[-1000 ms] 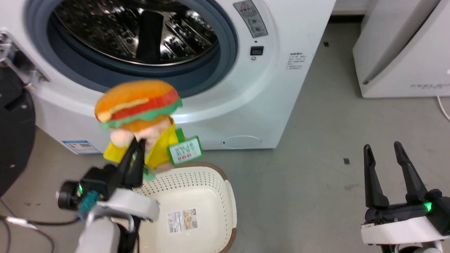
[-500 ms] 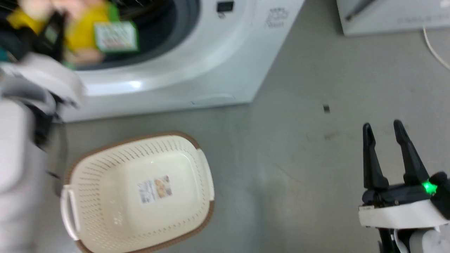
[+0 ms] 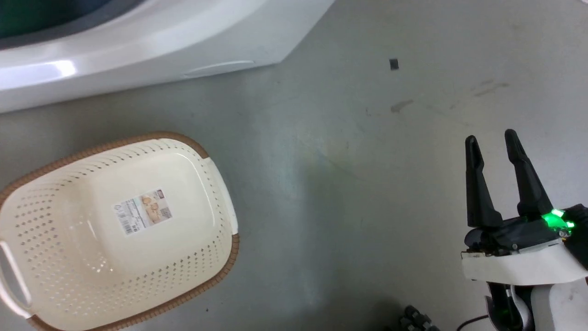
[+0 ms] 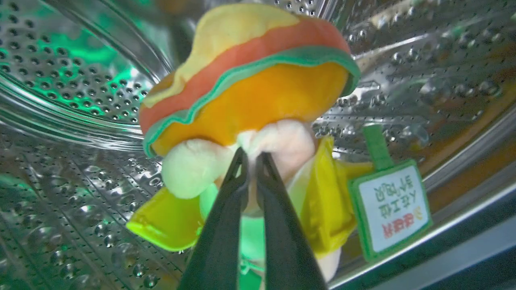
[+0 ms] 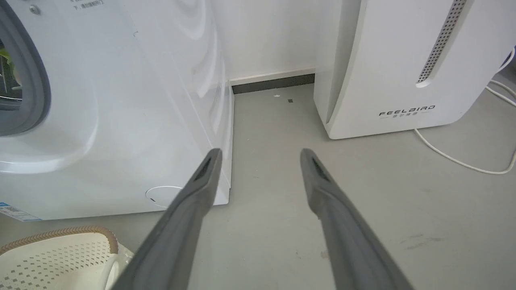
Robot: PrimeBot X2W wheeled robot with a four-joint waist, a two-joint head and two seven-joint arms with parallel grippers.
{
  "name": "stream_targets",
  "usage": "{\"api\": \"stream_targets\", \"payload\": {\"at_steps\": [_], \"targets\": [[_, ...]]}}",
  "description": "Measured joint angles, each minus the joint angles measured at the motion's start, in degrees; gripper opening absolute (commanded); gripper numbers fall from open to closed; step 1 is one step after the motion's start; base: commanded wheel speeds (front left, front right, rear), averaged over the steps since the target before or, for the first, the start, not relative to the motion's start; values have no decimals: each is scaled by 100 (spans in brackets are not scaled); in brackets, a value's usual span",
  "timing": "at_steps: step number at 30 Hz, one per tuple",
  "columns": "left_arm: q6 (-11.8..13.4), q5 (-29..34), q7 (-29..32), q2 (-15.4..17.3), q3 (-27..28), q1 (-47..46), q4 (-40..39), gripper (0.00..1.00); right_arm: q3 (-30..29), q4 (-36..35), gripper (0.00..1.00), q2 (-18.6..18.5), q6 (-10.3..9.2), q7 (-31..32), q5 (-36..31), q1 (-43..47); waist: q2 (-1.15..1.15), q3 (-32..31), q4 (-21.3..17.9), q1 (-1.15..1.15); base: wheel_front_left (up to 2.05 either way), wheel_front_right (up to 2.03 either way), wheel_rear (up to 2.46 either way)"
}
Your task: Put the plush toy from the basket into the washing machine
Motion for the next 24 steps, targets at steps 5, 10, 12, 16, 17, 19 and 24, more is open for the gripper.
{"api": "stream_targets", "payload": {"at_steps": [5,10,12,16,17,19,24], "targets": [[-5,-159,71,216,-736,-521,439,0,92,-65,100,-1,0,0,67,-102,0,317,-144,0,0,0,0],[-4,-421,63,260,-969,-884,915,0,121,-87,100,-1,0,0,92,-135,0,516,-244,0,0,0,0],[-3,-542,52,231,-1105,-942,1045,0,119,-91,100,-1,0,0,93,-143,0,562,-254,0,0,0,0],[1,-820,48,163,-1395,-1069,1204,0,111,-101,100,-1,0,0,133,-176,0,631,-235,0,0,0,0],[1,-910,53,155,-1444,-1106,1245,0,110,-101,100,-1,0,0,133,-185,0,643,-227,-1,0,0,0],[2,-1035,52,153,-1541,-1173,1310,0,111,-101,100,-1,0,0,133,-213,0,656,-207,0,0,0,0],[2,-1180,-107,123,-1766,-1242,1536,100,86,-93,100,-1,0,0,122,-252,0,592,-129,0,0,0,0]]}}
